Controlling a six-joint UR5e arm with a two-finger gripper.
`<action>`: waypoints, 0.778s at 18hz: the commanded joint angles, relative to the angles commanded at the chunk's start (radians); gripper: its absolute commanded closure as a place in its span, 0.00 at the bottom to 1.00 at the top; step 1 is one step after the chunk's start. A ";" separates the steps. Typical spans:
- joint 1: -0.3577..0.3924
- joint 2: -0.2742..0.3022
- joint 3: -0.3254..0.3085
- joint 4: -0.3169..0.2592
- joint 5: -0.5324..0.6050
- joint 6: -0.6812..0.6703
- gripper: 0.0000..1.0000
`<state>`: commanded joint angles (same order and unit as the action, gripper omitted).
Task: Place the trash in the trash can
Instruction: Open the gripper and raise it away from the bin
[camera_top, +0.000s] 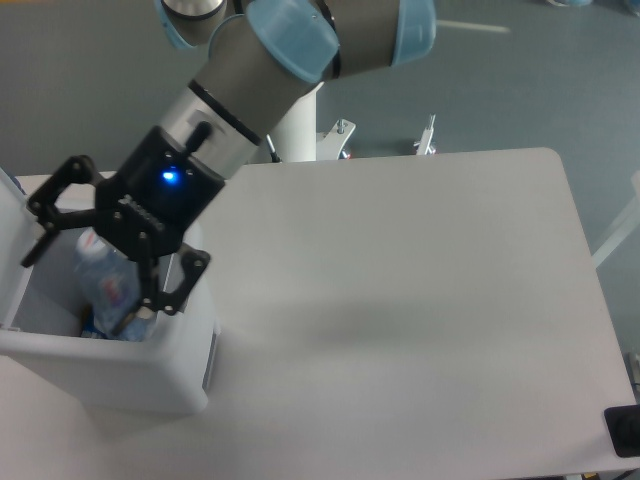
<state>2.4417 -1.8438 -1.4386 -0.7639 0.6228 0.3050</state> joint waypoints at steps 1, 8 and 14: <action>0.019 0.002 -0.020 0.000 0.000 0.034 0.00; 0.176 -0.009 -0.060 -0.006 0.044 0.229 0.00; 0.318 -0.034 -0.180 -0.009 0.288 0.524 0.00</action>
<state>2.7595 -1.8776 -1.6183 -0.7731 0.9106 0.8295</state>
